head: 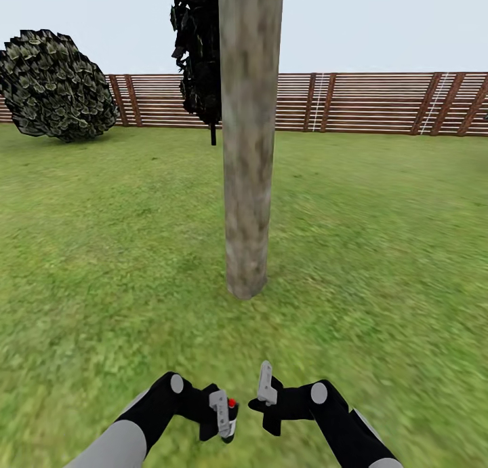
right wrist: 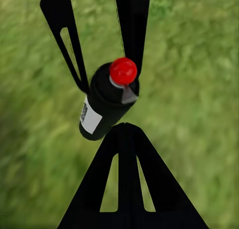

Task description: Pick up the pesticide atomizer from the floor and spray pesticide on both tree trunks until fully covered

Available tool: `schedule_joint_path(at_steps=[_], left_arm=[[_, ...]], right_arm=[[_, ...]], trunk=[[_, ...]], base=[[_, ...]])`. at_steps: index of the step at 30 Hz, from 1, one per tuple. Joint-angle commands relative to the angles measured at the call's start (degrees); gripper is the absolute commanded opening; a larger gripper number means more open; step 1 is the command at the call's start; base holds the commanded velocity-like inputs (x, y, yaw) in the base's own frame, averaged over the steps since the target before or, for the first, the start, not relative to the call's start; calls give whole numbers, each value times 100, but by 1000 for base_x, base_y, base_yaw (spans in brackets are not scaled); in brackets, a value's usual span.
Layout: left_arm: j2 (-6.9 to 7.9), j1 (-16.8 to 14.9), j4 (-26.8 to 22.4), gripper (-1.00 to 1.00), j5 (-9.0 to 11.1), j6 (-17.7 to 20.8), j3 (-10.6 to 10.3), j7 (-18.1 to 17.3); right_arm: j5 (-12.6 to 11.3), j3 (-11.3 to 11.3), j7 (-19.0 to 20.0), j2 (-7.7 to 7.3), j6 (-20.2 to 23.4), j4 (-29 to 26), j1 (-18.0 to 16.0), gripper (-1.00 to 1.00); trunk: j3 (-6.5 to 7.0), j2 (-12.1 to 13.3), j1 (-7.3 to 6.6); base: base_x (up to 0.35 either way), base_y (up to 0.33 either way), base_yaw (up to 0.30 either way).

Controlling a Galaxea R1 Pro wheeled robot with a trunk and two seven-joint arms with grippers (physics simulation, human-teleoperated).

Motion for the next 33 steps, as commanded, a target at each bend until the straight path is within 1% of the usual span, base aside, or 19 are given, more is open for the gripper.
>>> schedule_joint_path(at_steps=[1, 16, 23, 31, 33], left_arm=[[-9, -1, -17, -100, -59, -61, 7, -7], [-37, 26, -24, -100, -59, -141, -4, -64], [-48, 25, -22, -100, -47, -143, -212, -64], [-58, 30, -15, -100, -27, -143, -242, -63], [-79, 27, -15, -100, -19, -143, -243, -62]], right_arm=[[60, -6, 5, 2, -52, -5, -2, -100], [78, -14, 5, 2, -61, -4, -2, -100], [78, -15, -3, 2, -61, 0, -2, -100], [78, -15, -4, 2, -61, 1, -2, -100], [78, -18, -4, 2, -61, 3, -2, -100]], trunk=[[-5, -2, -1], [-5, -2, -1], [-5, -2, -1], [-5, -2, -1], [-5, -2, -1]], base=[[0, 0, 0], [0, 0, 0], [0, 0, 0], [0, 0, 0], [0, 0, 0]])
